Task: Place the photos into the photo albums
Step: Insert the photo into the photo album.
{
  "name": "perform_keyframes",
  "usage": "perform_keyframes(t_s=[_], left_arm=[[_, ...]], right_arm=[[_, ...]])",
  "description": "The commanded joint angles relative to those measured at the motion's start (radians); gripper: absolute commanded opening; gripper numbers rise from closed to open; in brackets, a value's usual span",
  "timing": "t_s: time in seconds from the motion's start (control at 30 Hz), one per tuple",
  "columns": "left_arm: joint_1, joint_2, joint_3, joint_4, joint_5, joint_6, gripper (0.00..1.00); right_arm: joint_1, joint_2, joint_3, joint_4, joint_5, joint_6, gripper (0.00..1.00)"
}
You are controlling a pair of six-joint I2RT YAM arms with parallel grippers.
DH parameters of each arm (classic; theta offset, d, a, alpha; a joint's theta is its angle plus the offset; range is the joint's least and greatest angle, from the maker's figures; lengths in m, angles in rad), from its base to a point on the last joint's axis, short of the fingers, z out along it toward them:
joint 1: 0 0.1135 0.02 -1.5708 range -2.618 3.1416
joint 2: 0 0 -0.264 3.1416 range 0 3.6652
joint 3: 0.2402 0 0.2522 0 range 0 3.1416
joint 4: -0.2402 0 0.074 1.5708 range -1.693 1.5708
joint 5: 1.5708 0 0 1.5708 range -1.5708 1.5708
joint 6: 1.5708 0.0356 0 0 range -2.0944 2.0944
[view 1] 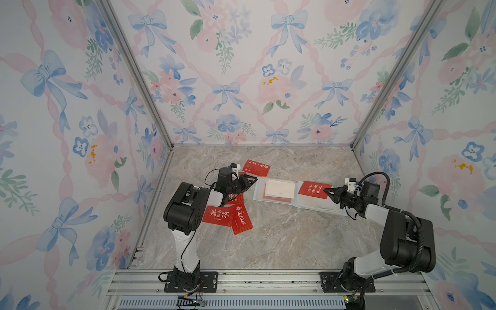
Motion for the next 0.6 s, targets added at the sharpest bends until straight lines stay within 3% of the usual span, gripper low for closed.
perform_keyframes(t_s=[0.0,0.27,0.57], left_arm=[[-0.003,0.035,0.030,-0.037,-0.016,0.036,0.39],[-0.008,0.112,0.065,-0.070,-0.019,0.049,0.39],[-0.021,0.130,0.065,-0.078,-0.018,0.054,0.40]], right_arm=[[0.015,0.029,0.027,0.036,-0.022,-0.017,0.00],[0.077,0.090,0.043,0.127,-0.016,0.031,0.00],[0.071,0.113,0.041,0.140,-0.011,0.021,0.00]])
